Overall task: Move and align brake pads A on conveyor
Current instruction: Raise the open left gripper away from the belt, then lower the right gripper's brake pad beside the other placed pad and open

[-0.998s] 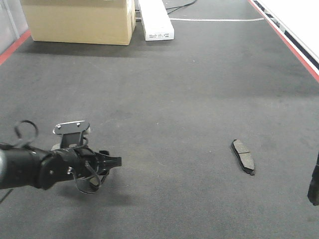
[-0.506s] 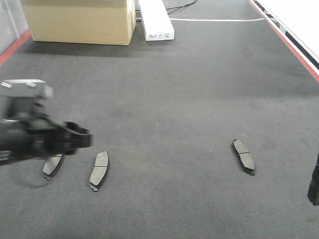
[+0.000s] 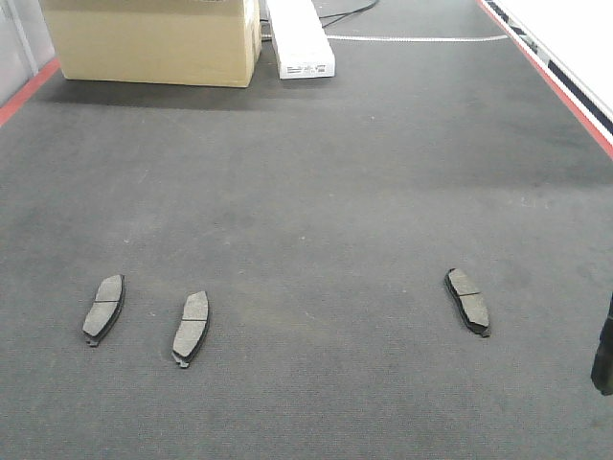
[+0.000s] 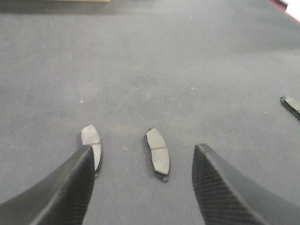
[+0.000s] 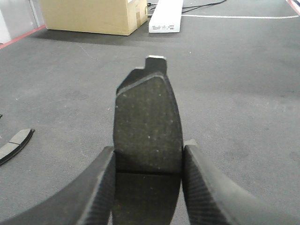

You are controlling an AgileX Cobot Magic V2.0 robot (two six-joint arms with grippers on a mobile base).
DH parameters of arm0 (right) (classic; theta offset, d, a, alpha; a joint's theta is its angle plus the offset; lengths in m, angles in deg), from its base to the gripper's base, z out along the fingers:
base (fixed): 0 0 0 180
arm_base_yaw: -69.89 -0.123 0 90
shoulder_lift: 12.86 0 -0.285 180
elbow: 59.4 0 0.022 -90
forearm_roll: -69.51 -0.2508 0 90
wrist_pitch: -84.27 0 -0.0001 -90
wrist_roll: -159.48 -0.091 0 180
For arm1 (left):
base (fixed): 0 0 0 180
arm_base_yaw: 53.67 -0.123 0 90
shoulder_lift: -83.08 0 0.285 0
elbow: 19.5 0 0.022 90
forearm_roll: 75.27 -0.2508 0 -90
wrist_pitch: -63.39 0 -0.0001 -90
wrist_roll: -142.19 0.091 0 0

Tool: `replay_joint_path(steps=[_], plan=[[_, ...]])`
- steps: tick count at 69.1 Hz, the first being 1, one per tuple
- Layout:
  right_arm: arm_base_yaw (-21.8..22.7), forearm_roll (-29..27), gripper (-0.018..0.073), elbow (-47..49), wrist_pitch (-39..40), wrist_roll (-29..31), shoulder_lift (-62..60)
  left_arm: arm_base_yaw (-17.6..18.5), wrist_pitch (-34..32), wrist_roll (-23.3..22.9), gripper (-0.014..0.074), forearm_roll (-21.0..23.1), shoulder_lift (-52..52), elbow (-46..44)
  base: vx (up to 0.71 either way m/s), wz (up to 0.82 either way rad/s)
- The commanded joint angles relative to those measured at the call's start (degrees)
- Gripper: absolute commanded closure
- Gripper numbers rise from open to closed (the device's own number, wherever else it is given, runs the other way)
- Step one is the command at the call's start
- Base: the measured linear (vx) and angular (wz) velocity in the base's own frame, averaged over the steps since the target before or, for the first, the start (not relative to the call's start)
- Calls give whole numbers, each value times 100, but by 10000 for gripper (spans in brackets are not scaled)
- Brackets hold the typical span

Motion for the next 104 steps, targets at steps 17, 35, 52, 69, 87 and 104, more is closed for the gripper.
replay_joint_path(steps=[17,35,52,69,87,104], plan=[[16,49,564,163,585,46,31,20,-336,188,147,0,-1375,893,0,0],[16,-93,564,163,564,4,31,20,-307,188,147,0,-1493,927,0,0],[16,-551,558,456,177,-53,833,20,-306,188,147,-4,-1493,927,0,0],[16,-633,551,1625,-106,-60,2992,20,-300,193,147,-16,-1493,927,0,0],[5,-992,543,3073,-564,-60,5379,20,-294,193,147,-65,-1493,927,0,0],[-506,-1011,524,4321,-1214,-94,7304,20,-254,193,147,-199,-1493,927,0,0]])
